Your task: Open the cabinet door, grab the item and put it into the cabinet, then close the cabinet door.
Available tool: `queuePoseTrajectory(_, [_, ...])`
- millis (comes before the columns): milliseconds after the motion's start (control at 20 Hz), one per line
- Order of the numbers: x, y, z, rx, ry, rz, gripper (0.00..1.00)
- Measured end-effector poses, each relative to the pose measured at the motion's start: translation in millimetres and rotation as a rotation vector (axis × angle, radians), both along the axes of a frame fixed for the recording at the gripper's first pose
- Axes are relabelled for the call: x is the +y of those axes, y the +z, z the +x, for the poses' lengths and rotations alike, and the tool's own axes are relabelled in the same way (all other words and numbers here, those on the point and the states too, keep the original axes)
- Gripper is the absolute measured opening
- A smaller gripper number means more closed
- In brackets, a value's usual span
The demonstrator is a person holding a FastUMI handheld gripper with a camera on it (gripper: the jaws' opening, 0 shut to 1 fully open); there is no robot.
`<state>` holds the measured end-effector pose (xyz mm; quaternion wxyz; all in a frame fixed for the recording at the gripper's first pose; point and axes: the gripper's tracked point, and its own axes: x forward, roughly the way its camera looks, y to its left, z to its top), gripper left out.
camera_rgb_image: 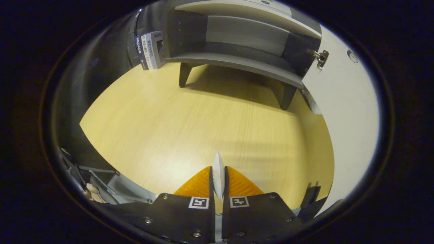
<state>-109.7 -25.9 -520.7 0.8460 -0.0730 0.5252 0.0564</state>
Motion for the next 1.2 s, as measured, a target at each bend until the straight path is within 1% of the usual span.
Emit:
queuePoseTrajectory(150, [1.9,16.0,7.3,-0.028,-0.014,0.011,0.08])
queuePoseTrajectory(300, [4.2,46.1,24.0,-0.067,-0.032,0.032,0.09])
queuePoseTrajectory(550, [10.2,126.5,66.0,-0.184,-0.054,0.074,0.08])
queuePoseTrajectory(900, [25.1,252.6,130.1,-0.397,-0.004,0.101,0.08])
queuePoseTrajectory(1050, [33.7,289.2,153.1,-0.461,-0.002,0.133,0.08])
queuePoseTrajectory(1200, [34.2,312.9,179.3,-0.512,-0.016,0.153,0.08])
